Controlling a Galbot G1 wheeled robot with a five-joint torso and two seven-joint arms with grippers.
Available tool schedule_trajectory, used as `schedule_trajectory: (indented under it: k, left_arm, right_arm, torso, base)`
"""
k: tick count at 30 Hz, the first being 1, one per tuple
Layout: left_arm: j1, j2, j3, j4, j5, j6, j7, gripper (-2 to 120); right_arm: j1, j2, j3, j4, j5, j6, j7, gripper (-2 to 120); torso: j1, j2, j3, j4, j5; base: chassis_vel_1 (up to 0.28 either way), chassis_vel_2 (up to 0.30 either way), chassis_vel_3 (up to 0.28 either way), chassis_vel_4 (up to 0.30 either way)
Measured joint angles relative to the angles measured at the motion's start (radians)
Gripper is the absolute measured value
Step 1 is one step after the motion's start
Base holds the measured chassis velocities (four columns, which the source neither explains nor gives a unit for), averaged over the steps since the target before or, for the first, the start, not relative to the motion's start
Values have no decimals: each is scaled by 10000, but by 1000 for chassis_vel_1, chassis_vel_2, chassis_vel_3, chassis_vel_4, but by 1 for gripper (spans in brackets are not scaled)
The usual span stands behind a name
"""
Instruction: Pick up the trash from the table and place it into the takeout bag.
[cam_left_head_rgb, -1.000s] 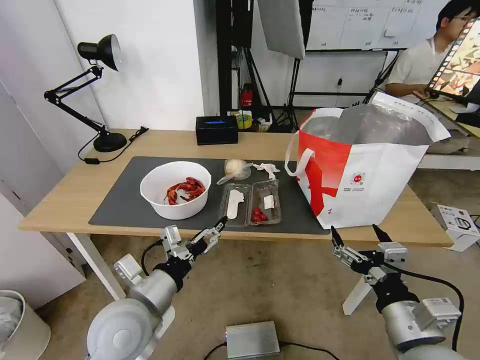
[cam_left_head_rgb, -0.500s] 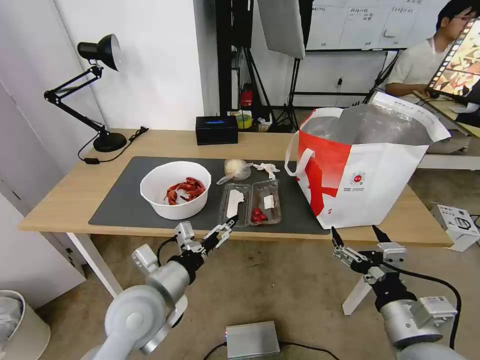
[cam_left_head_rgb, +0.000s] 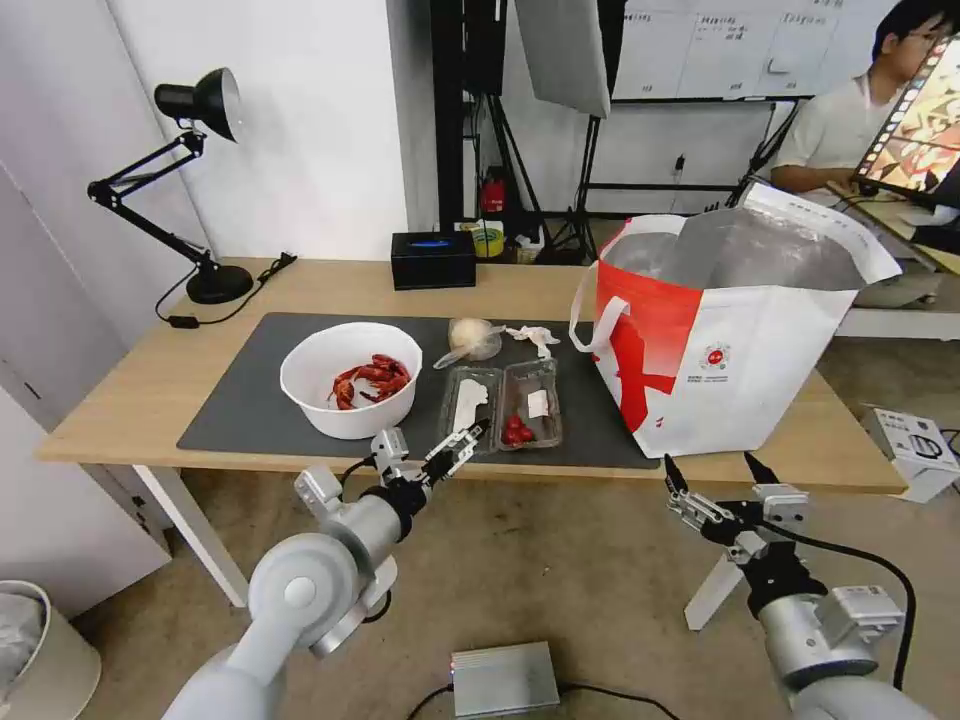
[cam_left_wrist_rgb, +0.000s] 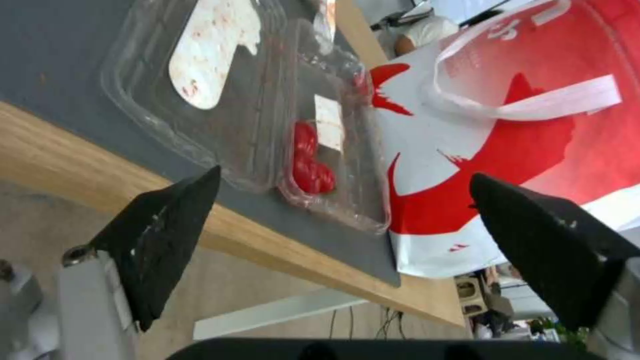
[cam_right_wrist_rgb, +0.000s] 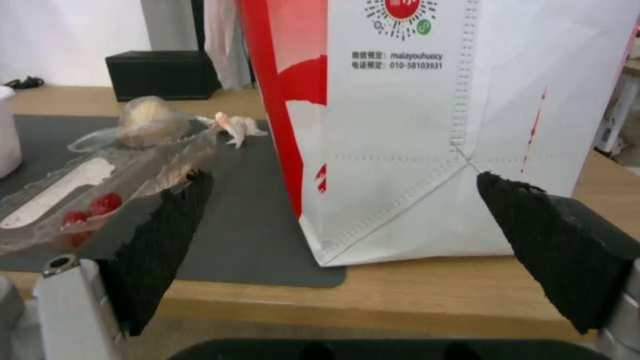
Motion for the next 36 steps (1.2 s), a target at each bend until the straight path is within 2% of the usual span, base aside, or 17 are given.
schedule_trajectory:
  k: [12,22,36]
  left_arm:
    - [-328,-491,208,475,0,158,-534,100]
    - [-534,-726,328,766,39,170,-627,100]
    - [-774,-725,442,1052,98,199,-673,100]
  right_arm:
    - [149,-58,5,-200,155,-6,22,100]
    - [181,-61,37,-311,191,-5,35,100]
    - [365,-69,17,-501,194,12,115,100]
  torso:
    - [-1,0,0,0,0]
    - [0,0,0,0,-1]
    - [0,0,0,0,-1]
  base:
    - [0,0,0,0]
    - [0,0,0,0]
    - [0,0,0,0]
